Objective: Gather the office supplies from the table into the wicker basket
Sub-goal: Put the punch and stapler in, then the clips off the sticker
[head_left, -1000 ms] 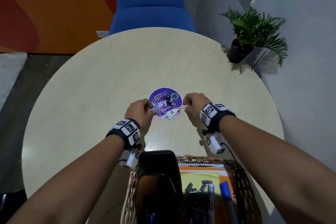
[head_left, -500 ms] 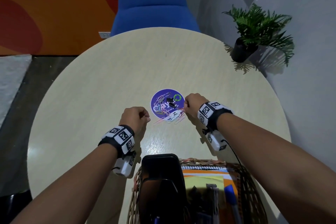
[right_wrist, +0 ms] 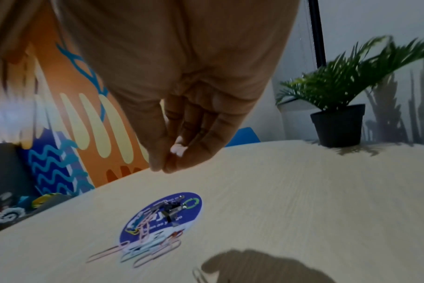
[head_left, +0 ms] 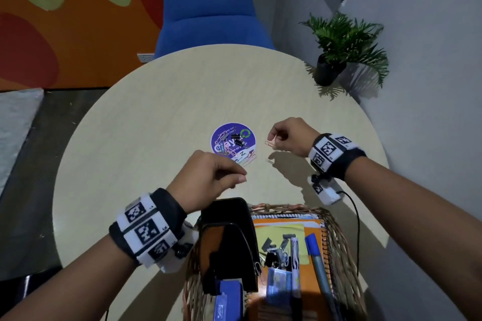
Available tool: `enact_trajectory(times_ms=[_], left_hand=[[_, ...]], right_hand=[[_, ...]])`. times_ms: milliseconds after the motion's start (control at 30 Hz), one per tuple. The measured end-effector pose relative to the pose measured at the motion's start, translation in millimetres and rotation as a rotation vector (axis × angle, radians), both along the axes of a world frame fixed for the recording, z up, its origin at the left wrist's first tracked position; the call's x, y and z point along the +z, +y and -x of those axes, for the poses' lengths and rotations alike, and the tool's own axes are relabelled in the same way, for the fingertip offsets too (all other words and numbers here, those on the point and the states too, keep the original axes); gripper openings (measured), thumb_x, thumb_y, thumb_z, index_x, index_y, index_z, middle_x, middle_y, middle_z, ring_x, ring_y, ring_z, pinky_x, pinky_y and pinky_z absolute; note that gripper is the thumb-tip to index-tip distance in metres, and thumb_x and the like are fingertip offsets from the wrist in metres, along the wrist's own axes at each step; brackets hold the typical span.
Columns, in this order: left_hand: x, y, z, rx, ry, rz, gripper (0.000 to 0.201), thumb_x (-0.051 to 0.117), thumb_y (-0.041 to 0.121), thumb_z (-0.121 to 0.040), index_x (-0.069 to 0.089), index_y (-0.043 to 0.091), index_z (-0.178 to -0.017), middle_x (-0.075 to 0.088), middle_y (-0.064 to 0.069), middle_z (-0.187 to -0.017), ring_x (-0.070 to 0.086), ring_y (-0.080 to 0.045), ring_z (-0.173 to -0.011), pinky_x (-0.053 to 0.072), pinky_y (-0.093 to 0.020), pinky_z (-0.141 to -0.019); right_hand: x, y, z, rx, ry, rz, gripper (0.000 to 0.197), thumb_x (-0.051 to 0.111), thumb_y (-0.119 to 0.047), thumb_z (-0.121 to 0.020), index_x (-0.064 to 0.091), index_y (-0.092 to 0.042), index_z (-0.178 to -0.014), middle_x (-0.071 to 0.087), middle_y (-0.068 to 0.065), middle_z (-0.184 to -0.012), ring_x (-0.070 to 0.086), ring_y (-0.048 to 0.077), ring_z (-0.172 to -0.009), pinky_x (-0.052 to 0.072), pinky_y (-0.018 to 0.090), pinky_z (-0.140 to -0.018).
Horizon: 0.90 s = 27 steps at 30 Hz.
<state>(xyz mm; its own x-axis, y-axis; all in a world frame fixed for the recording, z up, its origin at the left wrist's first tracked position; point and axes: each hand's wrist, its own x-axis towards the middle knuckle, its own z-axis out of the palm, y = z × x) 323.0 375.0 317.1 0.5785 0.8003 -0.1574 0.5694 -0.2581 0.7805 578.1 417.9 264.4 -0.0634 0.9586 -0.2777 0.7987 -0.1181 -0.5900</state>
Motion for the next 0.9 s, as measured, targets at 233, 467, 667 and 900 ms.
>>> enact_trajectory(times_ms=[233, 467, 667, 900], left_hand=[[-8, -65, -14, -0.291, 0.21, -0.216, 0.044, 0.039, 0.06, -0.083, 0.065, 0.039, -0.111, 0.075, 0.01, -0.099, 0.069, -0.014, -0.091, 0.053, -0.034, -0.076], [-2, -59, 3, -0.16, 0.094, -0.152, 0.041, 0.042, 0.058, -0.083, 0.063, 0.038, -0.113, 0.075, 0.015, -0.098, 0.069, -0.004, -0.086, 0.054, -0.032, -0.077], [-25, 18, 34, 0.108, 0.304, -0.302, 0.025, 0.057, 0.041, -0.087, 0.07, 0.028, -0.103, 0.074, 0.011, -0.096, 0.065, -0.004, -0.076, 0.05, -0.027, -0.075], [-92, 96, 35, 0.138, 0.541, -0.28, 0.019, 0.058, 0.031, -0.088, 0.067, 0.026, -0.104, 0.064, 0.002, -0.11, 0.062, -0.021, -0.096, 0.049, -0.033, -0.076]], right_hand=[[23, -76, -9, 0.137, 0.021, 0.042, 0.008, 0.069, -0.009, -0.083, 0.075, -0.012, -0.088, 0.07, -0.001, -0.076, 0.062, 0.01, -0.071, 0.047, 0.021, -0.069], [34, -125, 5, 0.296, 0.014, 0.127, 0.015, 0.063, -0.014, -0.087, 0.075, -0.02, -0.093, 0.075, -0.004, -0.09, 0.067, 0.007, -0.083, 0.052, 0.022, -0.077], [25, -145, 24, 0.498, -0.184, 0.209, 0.023, 0.055, -0.014, -0.089, 0.073, -0.025, -0.099, 0.07, -0.007, -0.105, 0.064, 0.009, -0.094, 0.053, 0.03, -0.081], [24, -89, 21, 0.341, -0.218, 0.066, 0.019, 0.055, -0.025, -0.091, 0.067, -0.027, -0.106, 0.058, -0.007, -0.101, 0.052, 0.011, -0.086, 0.046, 0.032, -0.078]])
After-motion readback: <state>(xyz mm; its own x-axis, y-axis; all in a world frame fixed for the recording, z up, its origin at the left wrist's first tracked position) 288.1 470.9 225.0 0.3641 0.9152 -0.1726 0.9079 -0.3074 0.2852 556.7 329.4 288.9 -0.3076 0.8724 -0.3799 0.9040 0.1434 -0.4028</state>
